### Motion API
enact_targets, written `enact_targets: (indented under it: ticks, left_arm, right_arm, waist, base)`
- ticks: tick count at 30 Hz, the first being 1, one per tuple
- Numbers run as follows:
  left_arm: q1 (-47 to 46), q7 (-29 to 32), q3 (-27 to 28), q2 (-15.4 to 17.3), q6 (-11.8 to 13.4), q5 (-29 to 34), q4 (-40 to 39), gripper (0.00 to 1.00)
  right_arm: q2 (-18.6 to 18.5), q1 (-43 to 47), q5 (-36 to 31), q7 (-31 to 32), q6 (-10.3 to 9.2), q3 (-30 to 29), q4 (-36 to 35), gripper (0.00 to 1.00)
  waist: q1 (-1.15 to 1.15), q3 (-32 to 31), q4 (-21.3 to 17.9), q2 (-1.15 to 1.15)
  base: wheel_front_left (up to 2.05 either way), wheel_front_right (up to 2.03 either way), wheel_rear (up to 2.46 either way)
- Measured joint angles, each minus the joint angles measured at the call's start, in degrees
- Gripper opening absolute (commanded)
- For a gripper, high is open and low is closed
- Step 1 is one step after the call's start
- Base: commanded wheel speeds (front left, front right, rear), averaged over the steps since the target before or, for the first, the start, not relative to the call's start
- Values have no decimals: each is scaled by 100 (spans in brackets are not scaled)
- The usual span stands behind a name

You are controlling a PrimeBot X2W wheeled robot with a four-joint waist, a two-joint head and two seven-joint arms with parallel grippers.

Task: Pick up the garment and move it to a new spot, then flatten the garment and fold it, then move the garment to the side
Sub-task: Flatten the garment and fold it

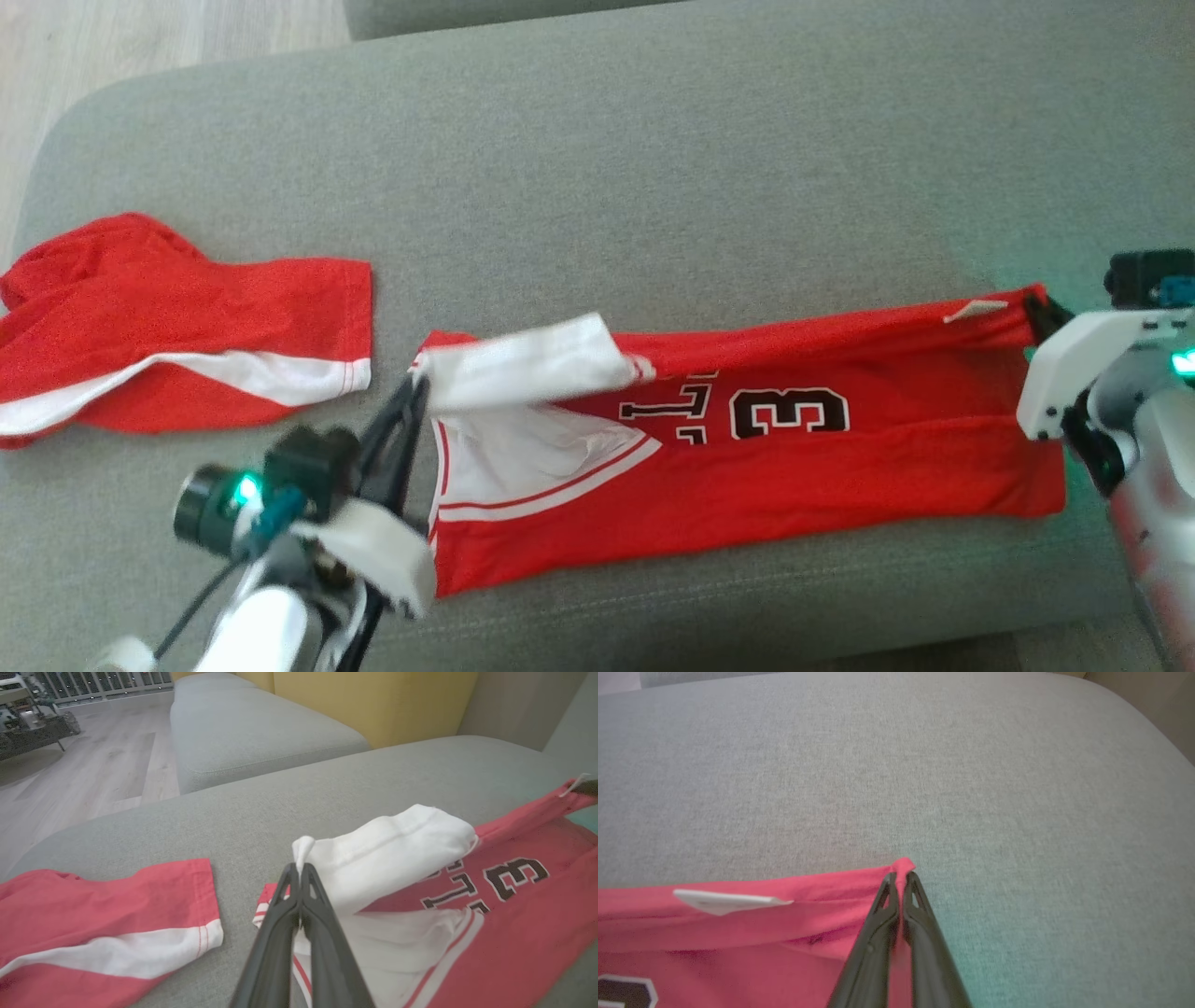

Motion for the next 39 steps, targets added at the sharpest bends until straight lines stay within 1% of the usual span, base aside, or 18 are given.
enact_targets:
  ticks: [6, 9, 11, 12, 13, 14, 15, 19, 20, 22, 26, 28, 32, 36, 39]
  left_arm:
    - [495, 148, -138, 240, -68, 4, -271, 0]
    - [608, 219, -229, 325, -138, 7, -309, 0]
    - [653, 247, -290, 365, -143, 31, -309, 0]
    - [665, 248, -303, 383, -144, 60, -304, 5]
    - [665, 277, -315, 407, -147, 63, -297, 27]
    - [665, 298, -323, 427, -190, 63, -286, 62]
    - [664, 298, -333, 433, -193, 62, -274, 100]
    - [667, 372, -404, 442, -237, 60, -254, 100]
    - [667, 372, -404, 442, -237, 60, -254, 100]
    - [666, 369, -399, 464, -223, 58, -256, 100]
    - [665, 187, -176, 455, 42, 49, -270, 100]
    - [661, -19, -36, 365, 215, -15, -275, 100]
    - [662, -506, 164, 40, 503, -158, -245, 100]
    - [666, -891, 337, -253, 672, -344, -52, 100]
    - [671, -1031, 443, -420, 751, -397, 89, 100]
  right_arm:
    - [-122, 554, 226, 506, 0, 99, -666, 0]
    - [-152, 863, 279, 780, 0, 100, -1021, 0]
    - [-153, 1061, 292, 996, 0, 82, -1251, 0]
    - [-155, 1157, 302, 1080, 0, 47, -1365, 0]
    - [-156, 1254, 298, 1121, 0, -33, -1471, 32]
    - [-156, 1330, 261, 1137, 0, -124, -1574, 100]
    - [-156, 1394, 214, 1172, 0, -202, -1688, 100]
    - [-145, 1550, 56, 1336, 0, -443, -2163, 100]
    - [-145, 1550, 56, 1336, 0, -443, -2163, 100]
    - [-120, 1599, -44, 1386, 0, -534, -2434, 100]
    - [80, 1755, -153, 1393, 0, -808, -3028, 100]
    - [244, 1864, -154, 1283, 0, -911, -3320, 100]
    - [610, 2201, -207, 944, 0, -953, -3905, 100]
    - [980, 2605, -355, 572, 0, -1117, -4234, 100]
    - [1257, 2841, -355, 380, 0, -1382, -4247, 100]
  waist:
    - [0, -112, -46, 0]
    - [0, -132, -52, 0]
    - [0, -134, -57, 0]
    - [0, -131, -58, 0]
    - [0, -128, -61, 0]
    - [0, -126, -63, 0]
    - [0, -130, -66, 0]
    - [0, -194, -90, 0]
    - [0, -194, -90, 0]
    - [0, -250, -105, 0]
    - [0, -417, -127, 0]
    - [0, -511, -137, 0]
    - [0, -686, -161, 0]
    - [0, -786, -217, 0]
    - [0, -795, -273, 0]
  base:
    - [0, 0, 0]
    - [0, 0, 0]
    - [0, 0, 0]
    - [0, 0, 0]
    - [0, 0, 0]
    - [0, 0, 0]
    - [0, 0, 0]
    - [0, 0, 0]
    - [0, 0, 0]
    - [0, 0, 0]
    - [0, 0, 0]
    - [0, 0, 0]
    - [0, 0, 0]
    - [0, 0, 0]
    - [0, 0, 0]
